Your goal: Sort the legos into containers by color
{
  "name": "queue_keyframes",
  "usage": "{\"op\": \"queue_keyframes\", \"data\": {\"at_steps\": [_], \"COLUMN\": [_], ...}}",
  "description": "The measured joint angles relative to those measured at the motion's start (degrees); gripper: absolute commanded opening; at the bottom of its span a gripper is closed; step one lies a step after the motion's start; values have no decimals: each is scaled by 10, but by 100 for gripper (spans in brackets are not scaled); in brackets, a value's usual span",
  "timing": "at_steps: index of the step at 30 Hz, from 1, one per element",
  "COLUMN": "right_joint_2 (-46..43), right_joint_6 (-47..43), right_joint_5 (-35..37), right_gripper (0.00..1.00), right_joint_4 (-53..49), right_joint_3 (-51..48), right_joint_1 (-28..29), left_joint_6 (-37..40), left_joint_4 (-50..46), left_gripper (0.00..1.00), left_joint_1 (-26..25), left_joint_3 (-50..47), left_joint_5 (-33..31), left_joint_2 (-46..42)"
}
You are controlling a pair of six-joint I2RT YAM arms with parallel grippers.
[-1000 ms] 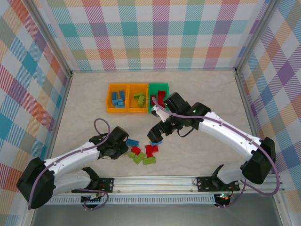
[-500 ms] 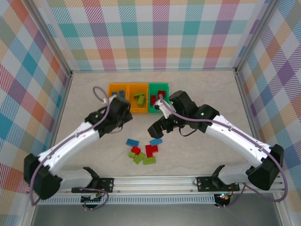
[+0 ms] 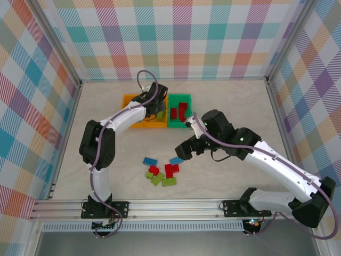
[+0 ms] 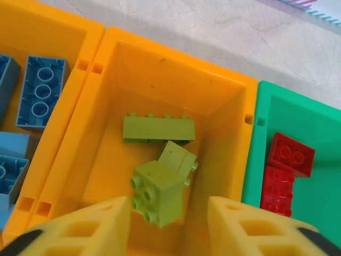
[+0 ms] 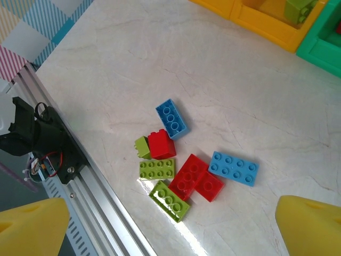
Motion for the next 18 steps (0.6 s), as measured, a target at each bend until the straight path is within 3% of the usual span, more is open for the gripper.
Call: {"op": "queue_keyframes", "data": {"at_steps": [5, 11, 14, 18], "right_joint_2": [-5, 3, 3, 5], "right_joint_6": [4, 4, 4, -1], "right_joint_5": [9, 35, 59, 69], "right_gripper": [100, 100, 100, 100], "right_joint_4": [1, 34, 59, 91], "right_joint_3": [-14, -37, -62, -88], "right_joint_1": [0, 0, 0, 0], "left_joint_6": [-2, -2, 7, 24], "left_joint_4": [-2, -30, -58, -106], "left_gripper": [54, 54, 52, 51], "left_joint_1": [0, -14, -59, -157], "left_joint_3": [-17, -132, -198, -298], "left_joint_5": [9, 21, 9, 10], "left_joint_2": [-40, -217, -318, -424]}}
